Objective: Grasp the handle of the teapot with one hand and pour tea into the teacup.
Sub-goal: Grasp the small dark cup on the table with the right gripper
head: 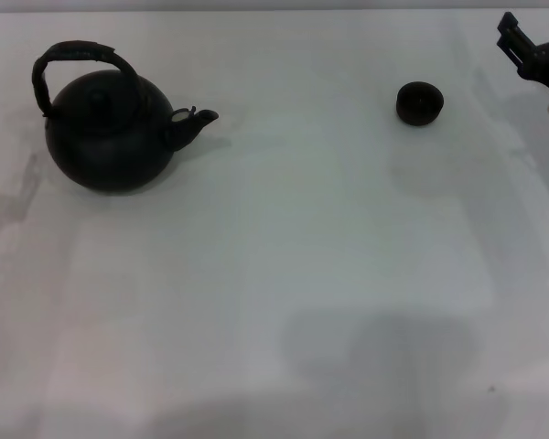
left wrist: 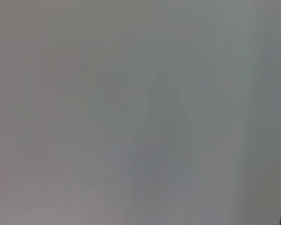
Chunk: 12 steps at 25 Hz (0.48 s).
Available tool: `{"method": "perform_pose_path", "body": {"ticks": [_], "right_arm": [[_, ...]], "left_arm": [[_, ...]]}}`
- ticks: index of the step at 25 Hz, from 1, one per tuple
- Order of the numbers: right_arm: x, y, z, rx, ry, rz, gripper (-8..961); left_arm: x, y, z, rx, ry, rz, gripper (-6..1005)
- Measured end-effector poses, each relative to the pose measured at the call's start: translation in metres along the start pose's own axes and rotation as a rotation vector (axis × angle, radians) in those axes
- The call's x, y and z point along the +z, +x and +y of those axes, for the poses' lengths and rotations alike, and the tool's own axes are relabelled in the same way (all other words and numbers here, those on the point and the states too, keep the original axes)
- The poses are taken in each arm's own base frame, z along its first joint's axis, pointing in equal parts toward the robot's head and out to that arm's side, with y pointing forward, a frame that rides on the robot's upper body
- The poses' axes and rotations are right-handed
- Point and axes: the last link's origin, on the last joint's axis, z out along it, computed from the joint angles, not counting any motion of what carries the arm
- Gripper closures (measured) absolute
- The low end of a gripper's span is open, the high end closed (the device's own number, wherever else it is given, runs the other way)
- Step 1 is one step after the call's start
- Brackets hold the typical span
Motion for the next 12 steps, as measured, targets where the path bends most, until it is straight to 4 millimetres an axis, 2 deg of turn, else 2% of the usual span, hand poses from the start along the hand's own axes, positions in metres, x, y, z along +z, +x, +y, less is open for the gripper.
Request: {"method": "perform_pose_path", "body": {"ticks": [12], "right_arm": [[0.009,-0.0066,0.005,-0.012,-0.024,-0.006,129]], "left_arm": [[-0.0018,-0.0008,0.0007,-0.013,0.011,0.002,152]]}}
